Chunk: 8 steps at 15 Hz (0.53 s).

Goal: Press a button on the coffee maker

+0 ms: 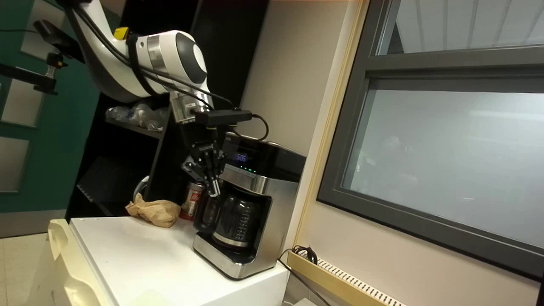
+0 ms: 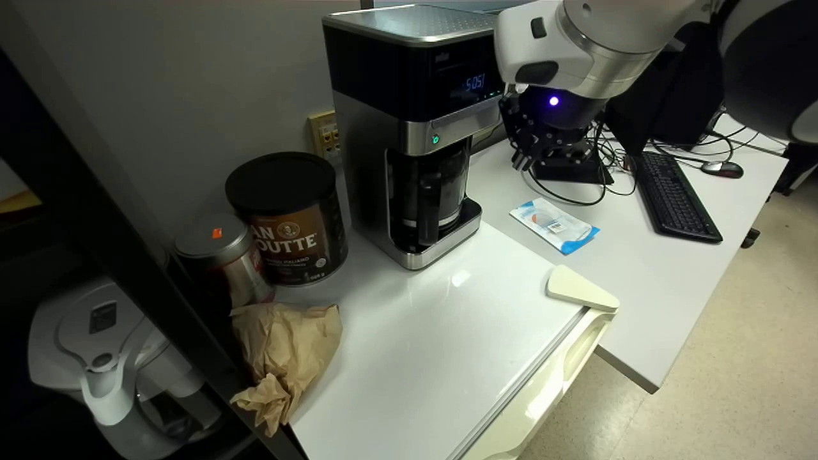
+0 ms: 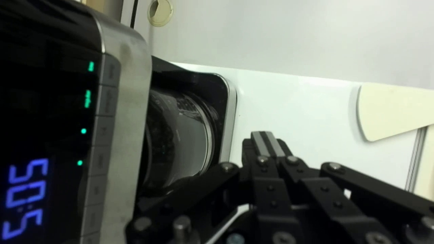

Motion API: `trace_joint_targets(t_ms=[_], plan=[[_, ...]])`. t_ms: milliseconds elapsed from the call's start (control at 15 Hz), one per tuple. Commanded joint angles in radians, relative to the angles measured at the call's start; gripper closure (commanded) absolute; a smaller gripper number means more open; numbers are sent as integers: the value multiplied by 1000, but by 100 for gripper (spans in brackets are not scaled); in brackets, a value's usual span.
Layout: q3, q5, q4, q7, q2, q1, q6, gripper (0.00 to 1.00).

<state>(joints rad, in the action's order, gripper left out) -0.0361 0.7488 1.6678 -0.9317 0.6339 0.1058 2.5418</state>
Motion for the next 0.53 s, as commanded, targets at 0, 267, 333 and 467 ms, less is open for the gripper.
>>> trace_joint_targets(t_ms=[0, 267, 333, 467], plan=[[31, 114, 36, -6, -48, 47, -76, 100], [23, 236, 41, 12, -58, 53, -110, 100], [20, 260, 43, 17, -61, 52, -112, 100], [16, 302, 49, 23, -65, 50, -112, 100]])
